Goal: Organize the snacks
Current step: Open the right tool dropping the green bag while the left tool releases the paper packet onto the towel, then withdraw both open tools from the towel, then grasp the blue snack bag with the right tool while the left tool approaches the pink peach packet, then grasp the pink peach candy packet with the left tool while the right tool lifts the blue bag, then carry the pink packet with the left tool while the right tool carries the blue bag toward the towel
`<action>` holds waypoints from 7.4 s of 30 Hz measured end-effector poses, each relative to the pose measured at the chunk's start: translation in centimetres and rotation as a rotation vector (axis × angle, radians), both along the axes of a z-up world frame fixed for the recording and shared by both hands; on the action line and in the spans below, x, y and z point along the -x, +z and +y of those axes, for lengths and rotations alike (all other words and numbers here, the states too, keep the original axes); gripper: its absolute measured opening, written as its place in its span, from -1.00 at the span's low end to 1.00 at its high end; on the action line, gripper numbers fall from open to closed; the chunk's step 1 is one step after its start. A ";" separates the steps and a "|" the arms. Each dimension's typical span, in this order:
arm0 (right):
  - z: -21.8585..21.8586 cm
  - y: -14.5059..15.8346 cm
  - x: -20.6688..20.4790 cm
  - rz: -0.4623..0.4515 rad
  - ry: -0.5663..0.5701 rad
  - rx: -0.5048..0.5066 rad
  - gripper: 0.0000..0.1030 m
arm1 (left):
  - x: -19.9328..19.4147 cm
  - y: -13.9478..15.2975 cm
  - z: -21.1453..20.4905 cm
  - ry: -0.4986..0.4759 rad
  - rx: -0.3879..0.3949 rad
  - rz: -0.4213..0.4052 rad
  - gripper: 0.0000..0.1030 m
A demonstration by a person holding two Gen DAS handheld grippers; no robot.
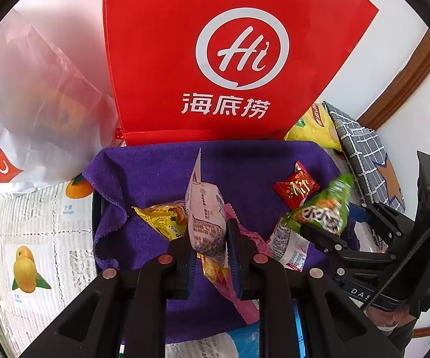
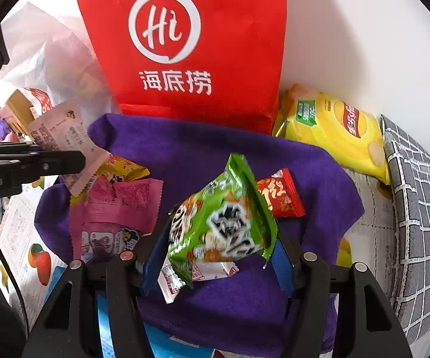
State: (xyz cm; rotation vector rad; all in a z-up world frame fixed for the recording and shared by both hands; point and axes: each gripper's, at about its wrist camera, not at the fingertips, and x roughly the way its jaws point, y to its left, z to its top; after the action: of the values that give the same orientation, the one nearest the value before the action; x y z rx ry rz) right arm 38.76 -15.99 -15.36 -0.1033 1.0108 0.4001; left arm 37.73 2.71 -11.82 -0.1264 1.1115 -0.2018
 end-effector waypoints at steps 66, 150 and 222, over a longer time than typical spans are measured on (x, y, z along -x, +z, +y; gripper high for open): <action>-6.7 6.4 20.1 -0.127 -0.240 -0.130 0.42 | 14.4 10.6 -2.3 -0.075 0.073 -0.298 0.26; -9.2 -1.0 23.6 -0.067 0.017 -0.172 -0.05 | 23.8 -5.6 -1.7 0.264 -0.075 0.069 -0.29; -4.4 7.1 1.2 -0.201 -0.135 -0.096 -0.06 | 2.2 4.5 0.1 0.100 0.046 -0.127 -0.29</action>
State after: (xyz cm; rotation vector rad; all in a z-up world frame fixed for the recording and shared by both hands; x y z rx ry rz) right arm 37.55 -20.40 -8.24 0.0116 0.7946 0.3073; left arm 35.54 2.85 -7.35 -0.2071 0.9722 -0.1441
